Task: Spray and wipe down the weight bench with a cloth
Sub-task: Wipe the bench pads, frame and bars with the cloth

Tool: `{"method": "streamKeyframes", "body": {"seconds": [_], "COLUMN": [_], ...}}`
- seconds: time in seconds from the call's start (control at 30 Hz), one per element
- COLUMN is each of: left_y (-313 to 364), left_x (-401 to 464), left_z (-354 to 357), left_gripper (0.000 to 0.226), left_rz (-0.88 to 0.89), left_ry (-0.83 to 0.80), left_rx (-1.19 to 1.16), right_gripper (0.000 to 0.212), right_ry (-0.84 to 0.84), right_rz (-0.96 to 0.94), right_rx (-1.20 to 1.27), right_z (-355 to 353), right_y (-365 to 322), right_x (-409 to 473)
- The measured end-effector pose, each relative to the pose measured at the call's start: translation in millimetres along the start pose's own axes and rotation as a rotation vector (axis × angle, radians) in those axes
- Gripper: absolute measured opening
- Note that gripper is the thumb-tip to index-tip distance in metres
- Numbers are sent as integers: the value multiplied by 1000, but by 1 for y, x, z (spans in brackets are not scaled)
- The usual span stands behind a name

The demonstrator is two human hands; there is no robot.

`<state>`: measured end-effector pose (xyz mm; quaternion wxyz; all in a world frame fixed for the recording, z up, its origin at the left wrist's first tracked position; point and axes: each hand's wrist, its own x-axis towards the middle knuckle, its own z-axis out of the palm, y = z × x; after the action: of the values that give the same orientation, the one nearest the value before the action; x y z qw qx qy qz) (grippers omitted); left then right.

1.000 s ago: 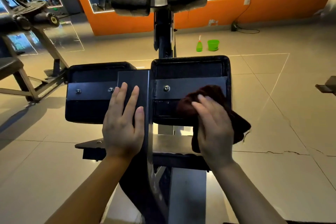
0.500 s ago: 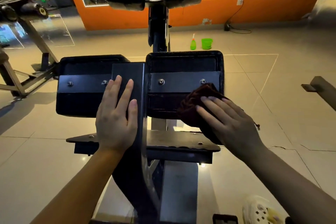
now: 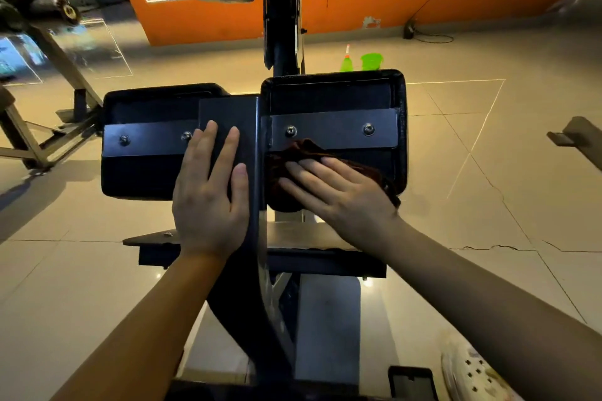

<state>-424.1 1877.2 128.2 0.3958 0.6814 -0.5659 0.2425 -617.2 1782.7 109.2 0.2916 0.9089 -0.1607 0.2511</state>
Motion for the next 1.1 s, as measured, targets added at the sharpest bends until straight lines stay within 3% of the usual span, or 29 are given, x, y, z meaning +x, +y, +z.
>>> {"method": "streamKeyframes", "body": {"seconds": [0.3, 0.4, 0.5, 0.57, 0.67, 0.77, 0.93, 1.1], "left_y": [2, 4, 5, 5, 5, 2, -2, 1], "left_x": [-2, -4, -5, -5, -6, -6, -3, -3], "left_z": [0, 1, 1, 1, -1, -2, -2, -7], "left_gripper": [48, 46, 46, 46, 47, 46, 47, 46], "left_rz": [-21, -36, -53, -60, -95, -219, -229, -336], "left_ry": [5, 29, 46, 59, 67, 67, 66, 46], "left_rx": [-38, -49, -76, -144, -315, -418, -431, -504], "right_gripper": [43, 40, 40, 42, 47, 57, 55, 61], "right_ry": [115, 258, 517, 625, 446, 178, 323, 131], "right_rz": [300, 611, 1012, 1154, 1115, 881, 873, 814], "right_rx": [64, 402, 882, 1155, 1314, 1140, 1070, 1211], "right_z": [-23, -27, -40, -48, -50, -34, -17, -26], "right_y": [33, 3, -28, -36, -37, -53, -97, -136], "right_x": [-85, -68, -24, 20, 89, 123, 95, 49]}}
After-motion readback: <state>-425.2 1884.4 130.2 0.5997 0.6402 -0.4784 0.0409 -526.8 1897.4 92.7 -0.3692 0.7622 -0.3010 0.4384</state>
